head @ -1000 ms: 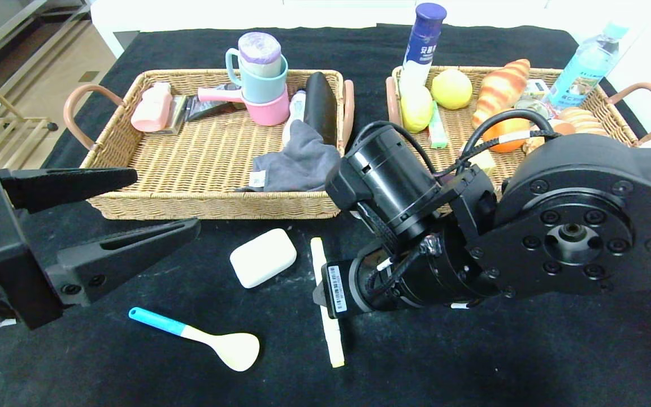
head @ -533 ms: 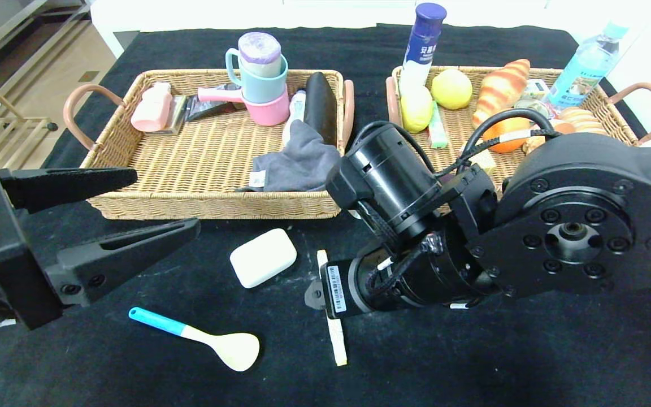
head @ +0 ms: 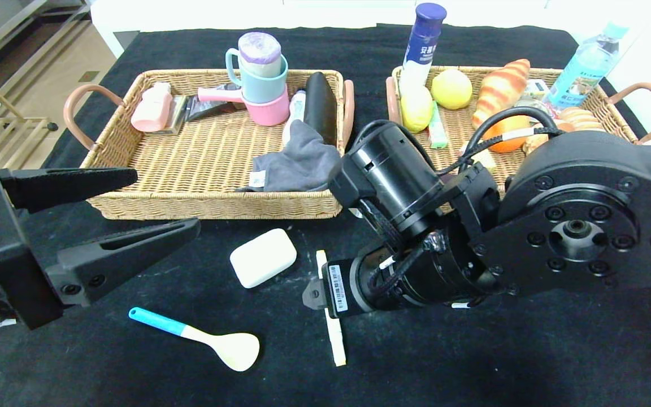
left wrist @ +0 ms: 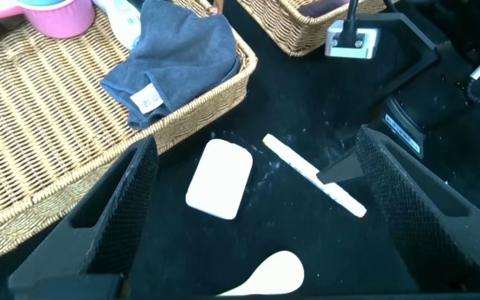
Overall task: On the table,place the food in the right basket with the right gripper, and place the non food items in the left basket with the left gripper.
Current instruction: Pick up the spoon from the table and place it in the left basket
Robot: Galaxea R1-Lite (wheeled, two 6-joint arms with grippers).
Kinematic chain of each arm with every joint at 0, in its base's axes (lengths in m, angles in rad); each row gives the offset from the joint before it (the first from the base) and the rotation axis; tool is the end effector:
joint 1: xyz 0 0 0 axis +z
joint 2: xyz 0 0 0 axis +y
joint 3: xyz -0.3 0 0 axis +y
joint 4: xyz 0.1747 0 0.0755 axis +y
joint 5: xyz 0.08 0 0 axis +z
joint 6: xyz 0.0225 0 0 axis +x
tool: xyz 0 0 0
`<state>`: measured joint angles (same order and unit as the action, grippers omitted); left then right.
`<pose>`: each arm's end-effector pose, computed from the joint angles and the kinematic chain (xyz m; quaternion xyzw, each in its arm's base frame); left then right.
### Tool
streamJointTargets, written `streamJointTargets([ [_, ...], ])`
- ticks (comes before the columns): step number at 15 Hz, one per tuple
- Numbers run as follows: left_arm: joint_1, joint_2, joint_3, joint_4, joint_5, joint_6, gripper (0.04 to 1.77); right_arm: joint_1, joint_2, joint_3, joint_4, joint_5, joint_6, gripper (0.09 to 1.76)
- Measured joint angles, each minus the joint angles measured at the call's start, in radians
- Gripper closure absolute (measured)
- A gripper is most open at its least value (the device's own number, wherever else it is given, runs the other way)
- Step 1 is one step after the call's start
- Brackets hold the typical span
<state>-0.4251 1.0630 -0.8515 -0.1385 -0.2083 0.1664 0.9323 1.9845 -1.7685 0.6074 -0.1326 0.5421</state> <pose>0.1279 -0.0630 0.2918 0.0829 0.0103 -0.3132 0.9460 0.2271 0.3009 0.2360 0.0303 0.4277 0.2514 0.8677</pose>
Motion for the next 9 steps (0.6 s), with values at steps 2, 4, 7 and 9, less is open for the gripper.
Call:
streamJointTargets([
  [2, 0.000, -0.001, 0.000, 0.000, 0.000, 0.001, 0.09, -0.004, -0.013, 0.002, 0.001, -0.001, -0.010, 0.19],
  [4, 0.000, -0.002, 0.000, 0.000, 0.000, 0.001, 0.09, -0.020, -0.035, 0.004, 0.001, -0.001, -0.039, 0.18],
  [7, 0.000, -0.003, 0.001, 0.000, 0.000, 0.000, 0.09, -0.050, -0.089, 0.015, 0.001, -0.002, -0.106, 0.17],
  [9, 0.000, -0.003, 0.001, 0.000, 0.000, 0.000, 0.09, -0.074, -0.131, 0.031, 0.000, -0.001, -0.147, 0.16],
])
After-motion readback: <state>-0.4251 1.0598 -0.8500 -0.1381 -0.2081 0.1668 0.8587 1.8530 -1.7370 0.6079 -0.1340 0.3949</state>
